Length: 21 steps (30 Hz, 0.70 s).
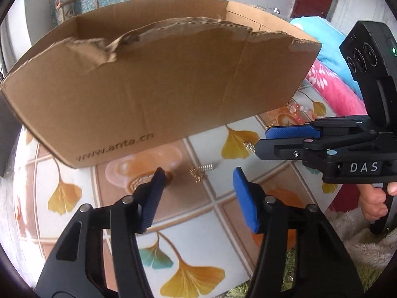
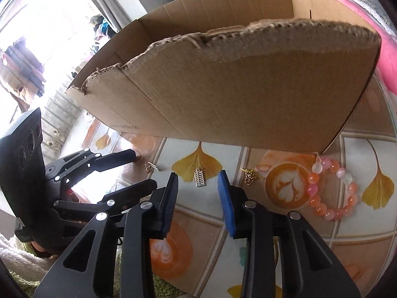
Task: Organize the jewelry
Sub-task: 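Withdraw both open tools toward the gold ladder charm and chain charm, then close the right gripper on the gold ladder charm while the left gripper grasps the gold chain charm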
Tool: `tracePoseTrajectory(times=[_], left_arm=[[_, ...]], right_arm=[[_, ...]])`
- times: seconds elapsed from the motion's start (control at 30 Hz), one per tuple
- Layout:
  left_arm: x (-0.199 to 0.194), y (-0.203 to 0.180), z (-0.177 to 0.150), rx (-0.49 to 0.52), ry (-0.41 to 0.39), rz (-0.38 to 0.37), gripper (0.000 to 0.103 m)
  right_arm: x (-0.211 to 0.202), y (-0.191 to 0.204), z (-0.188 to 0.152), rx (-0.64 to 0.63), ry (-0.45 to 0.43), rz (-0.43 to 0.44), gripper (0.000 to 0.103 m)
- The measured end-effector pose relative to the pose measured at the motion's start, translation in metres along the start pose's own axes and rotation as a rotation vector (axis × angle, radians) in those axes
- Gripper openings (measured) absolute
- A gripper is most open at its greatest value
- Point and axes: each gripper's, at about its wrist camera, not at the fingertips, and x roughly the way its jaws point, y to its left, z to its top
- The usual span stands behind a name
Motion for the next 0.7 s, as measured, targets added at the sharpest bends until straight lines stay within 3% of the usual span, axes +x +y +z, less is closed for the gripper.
tracePoseTrajectory(times=[0.2,0.47,0.7], left_arm=[[0.004,-0.003,0.006,0.015,0.001,0.046,0.042],[0.005,-0.009,0.007,0.051,0.012,0.095,0.041],[0.006,-0.010,0.008,0.039,0.011,0.123,0.031]], right_arm=[[0.005,-0.001,-0.001,0.009,-0.001,0.005,0.033],[0.004,-0.002,-0.002,0.010,-0.012,0.007,0.033],[0.003,-0.002,-0.004,0.008,-0.017,-0.006,0.033]])
